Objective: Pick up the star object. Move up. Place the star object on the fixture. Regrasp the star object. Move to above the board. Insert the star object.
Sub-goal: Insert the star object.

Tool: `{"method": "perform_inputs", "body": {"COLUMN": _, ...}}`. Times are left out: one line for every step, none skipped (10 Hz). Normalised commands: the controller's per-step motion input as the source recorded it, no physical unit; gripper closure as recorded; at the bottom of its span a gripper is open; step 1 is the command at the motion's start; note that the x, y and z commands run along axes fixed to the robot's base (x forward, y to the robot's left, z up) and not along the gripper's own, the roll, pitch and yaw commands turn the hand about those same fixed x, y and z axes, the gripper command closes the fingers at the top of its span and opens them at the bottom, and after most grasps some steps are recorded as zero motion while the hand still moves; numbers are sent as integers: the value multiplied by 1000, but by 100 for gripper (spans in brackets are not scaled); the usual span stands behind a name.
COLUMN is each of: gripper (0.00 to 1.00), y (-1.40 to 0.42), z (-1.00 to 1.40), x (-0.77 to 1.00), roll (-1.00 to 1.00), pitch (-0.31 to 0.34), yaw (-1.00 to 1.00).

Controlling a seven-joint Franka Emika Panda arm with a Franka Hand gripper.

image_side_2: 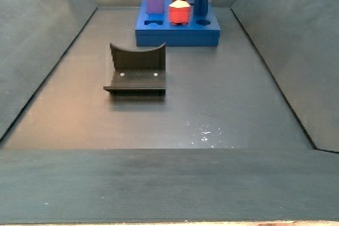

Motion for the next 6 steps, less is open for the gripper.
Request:
{"method": "perform_inputs", "body": {"gripper": 100, "y": -9, "z": -669, "x": 0, "roll": 67, "pitch": -10, "yaw": 0}}
{"method": "perform_inputs", "body": {"gripper": 100, "y": -17, "z": -634, "x": 0, "roll": 53, "pitch": -20, "yaw": 0}}
{"method": "perform_inputs", "body": {"gripper": 100, "y": -34, "z": -591, "x": 0, "roll": 40, "pitch": -37, "yaw": 0}}
{"method": "perform_inputs", "body": {"gripper": 100, "y": 0, "z": -511, "x": -11, "roll": 0, "pitch": -99, "yaw": 0}}
{"method": "perform_inputs", "body": {"gripper": 100, "y": 0, "z": -189, "x": -49, "roll": -27, "pitch": -93, "yaw": 0}}
{"method": "perform_inputs", "body": {"gripper": 100, "y": 0, "z": 0, "x": 0, "roll": 0, "pitch": 0, "yaw": 0}}
